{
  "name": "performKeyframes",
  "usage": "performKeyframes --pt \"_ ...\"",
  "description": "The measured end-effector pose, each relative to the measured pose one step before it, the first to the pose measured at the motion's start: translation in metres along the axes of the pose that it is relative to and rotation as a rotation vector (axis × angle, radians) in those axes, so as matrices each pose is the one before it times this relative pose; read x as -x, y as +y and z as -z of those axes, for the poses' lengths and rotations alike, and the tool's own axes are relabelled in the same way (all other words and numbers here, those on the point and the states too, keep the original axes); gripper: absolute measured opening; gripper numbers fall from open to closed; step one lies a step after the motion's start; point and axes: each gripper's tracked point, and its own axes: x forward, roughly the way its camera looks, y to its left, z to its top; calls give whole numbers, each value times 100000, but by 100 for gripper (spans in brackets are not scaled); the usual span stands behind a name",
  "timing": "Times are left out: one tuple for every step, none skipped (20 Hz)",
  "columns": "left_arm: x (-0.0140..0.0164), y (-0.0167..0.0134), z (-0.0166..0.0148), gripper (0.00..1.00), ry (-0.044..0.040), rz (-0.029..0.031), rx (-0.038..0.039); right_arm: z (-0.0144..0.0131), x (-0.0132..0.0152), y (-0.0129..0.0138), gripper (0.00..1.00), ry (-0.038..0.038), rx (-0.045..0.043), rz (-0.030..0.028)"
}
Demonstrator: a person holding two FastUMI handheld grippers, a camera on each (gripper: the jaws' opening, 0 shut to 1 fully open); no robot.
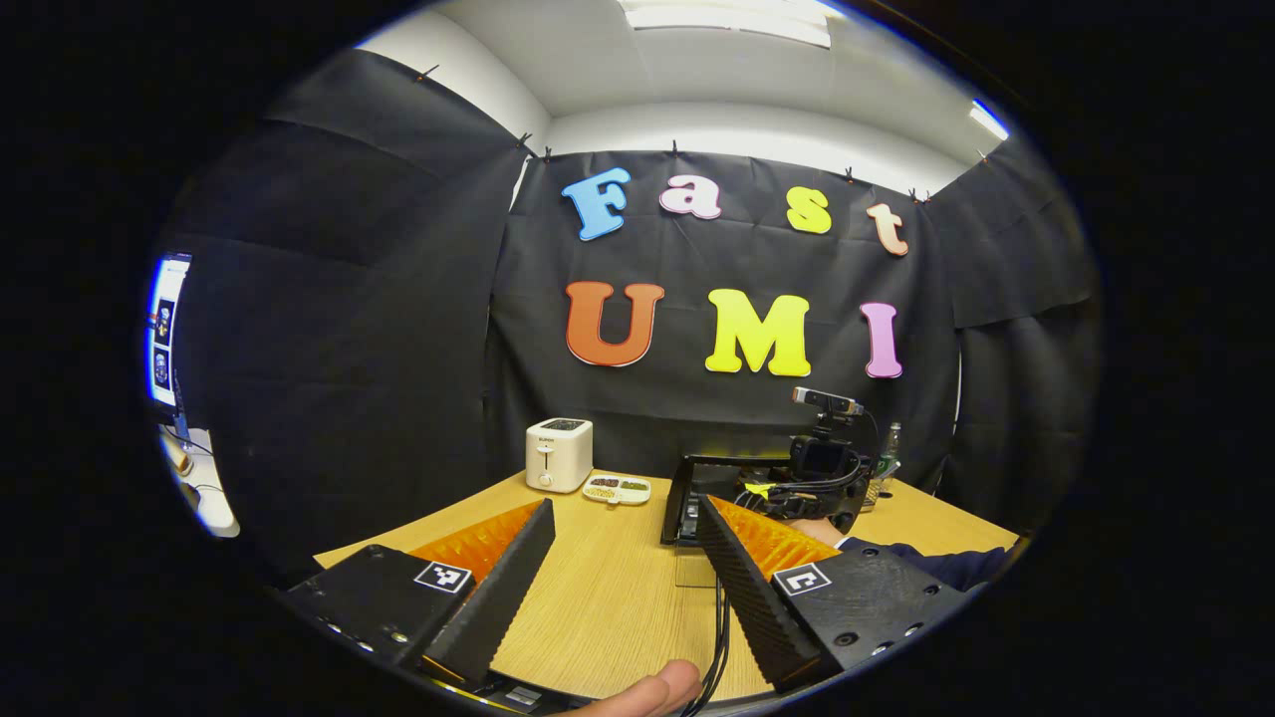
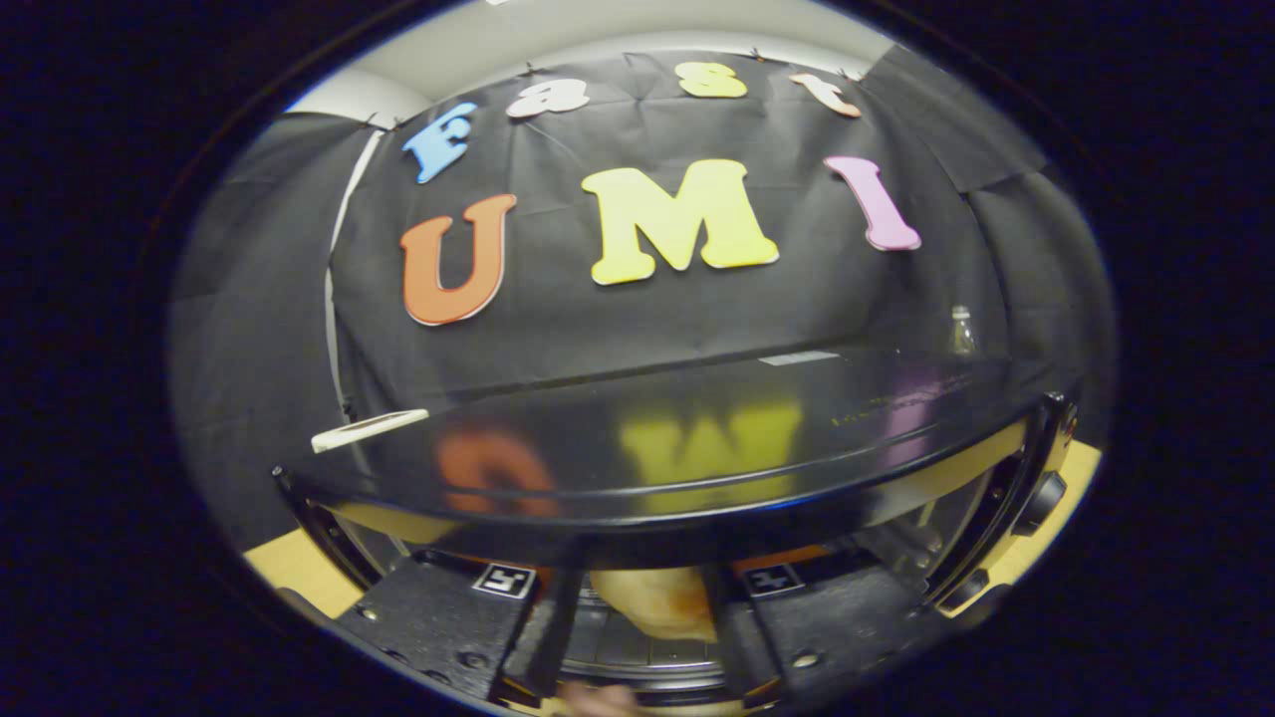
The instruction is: Open the electric oven with the left hand, put the food in, and close the electric oven.
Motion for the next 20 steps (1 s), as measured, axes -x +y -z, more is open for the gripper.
performKeyframes --pt "-111 -451 200 94 869 558 -817 95 212 -181 82 1062 2239 546" --pt "-70 -319 129 94 340 437 -1093 575 239 76 87 1601 847 -749" --pt "79 -188 -58 94 -328 -163 -1003 -120 542 25 92 -214 -527 -312" --pt "191 -210 -311 94 -371 128 -546 -281 598 137 97 -595 414 -1207" --pt "200 -505 -187 94 -517 1034 -411 -320 832 141 97 -936 1297 -657" --pt "-88 -740 -38 94 -258 1508 -573 -36 1183 72 97 -629 695 -700" --pt "67 -420 -92 94 -164 787 -727 -77 1132 190 97 703 71 -896" --pt "216 -259 -235 94 -301 321 -697 110 1249 225 97 848 -131 -1621" --pt "86 -210 -184 94 -190 194 -392 -136 1430 225 97 138 -591 -1780" --pt "74 -268 -109 94 -347 370 69 -253 1545 5 97 -579 -461 -610" --pt "45 -355 -147 94 -247 811 652 -336 1572 -217 97 -406 19 7" --pt "2 -543 -10 94 579 876 667 -142 1566 -280 97 98 -94 464" --pt "-54 -313 -35 94 230 355 239 -31 1463 -306 97 941 420 36" --pt "-270 -194 -24 94 648 129 -203 -20 1570 -242 98 687 514 -474" --pt "-98 -183 425 94 1475 -374 -276 -168 1561 -203 98 489 535 -745" --pt "-198 -138 399 94 1766 -150 -608 -148 1527 -315 98 664 988 -831" --pt "-36 -176 252 94 863 413 -1586 -313 1587 -396 98 351 417 -403" --pt "-357 170 13 94 102 -759 -1120 -376 1549 -306 98 -652 -150 -1295" --pt "-355 -2 694 94 2599 111 -184 -291 1603 -575 98 132 -394 157" --pt "-465 -423 918 94 2730 830 903 -117 1611 -728 98 427 19 -375"
